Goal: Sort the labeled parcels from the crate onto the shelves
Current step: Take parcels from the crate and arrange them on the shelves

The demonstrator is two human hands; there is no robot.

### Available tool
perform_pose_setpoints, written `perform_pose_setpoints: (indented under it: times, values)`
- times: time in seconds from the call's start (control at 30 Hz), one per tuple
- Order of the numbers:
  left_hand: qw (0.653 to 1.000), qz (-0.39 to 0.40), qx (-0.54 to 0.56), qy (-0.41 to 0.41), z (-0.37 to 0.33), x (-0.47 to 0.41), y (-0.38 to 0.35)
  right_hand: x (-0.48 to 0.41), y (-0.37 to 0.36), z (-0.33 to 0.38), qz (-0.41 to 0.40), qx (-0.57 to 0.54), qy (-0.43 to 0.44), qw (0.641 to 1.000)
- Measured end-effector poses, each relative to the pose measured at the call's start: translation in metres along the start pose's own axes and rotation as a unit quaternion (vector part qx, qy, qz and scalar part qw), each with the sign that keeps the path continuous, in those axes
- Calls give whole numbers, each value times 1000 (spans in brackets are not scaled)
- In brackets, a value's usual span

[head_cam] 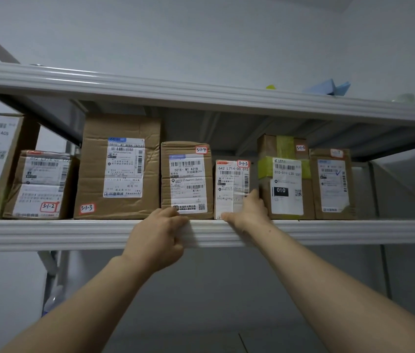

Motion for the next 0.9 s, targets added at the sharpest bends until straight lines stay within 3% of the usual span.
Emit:
perform_pose_setpoints:
  times: [0.2, 0.37, 0.5, 0.67, 0.9]
  values:
    - [999, 10, -42, 29, -16, 15, -5, 37, 15, -12, 10, 29, 96, 995]
    - [991, 54, -104, 60, -42, 33, -2, 78, 33, -37, 17, 85, 91, 992]
    - [993, 82, -82, -18, -82, 58, -4, 120, 67, -64, 9, 128, 27, 991]
    - [983, 162, 39, -79, -140, 104, -22, 190, 113, -104, -8, 193, -72, 979]
    - [910, 347, 146, -173, -247, 231, -49, 363, 171, -181, 1, 277, -246, 929]
Point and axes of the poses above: each hand's wrist, its own x-axis away from the middle knuckle, its own y-axis out of the back of the hand, z = x × y, the point moved 7 cm from there along -x, towards the middle knuckle, and after that the axes turned 4 degrees about -z, right-handed, at the moved point
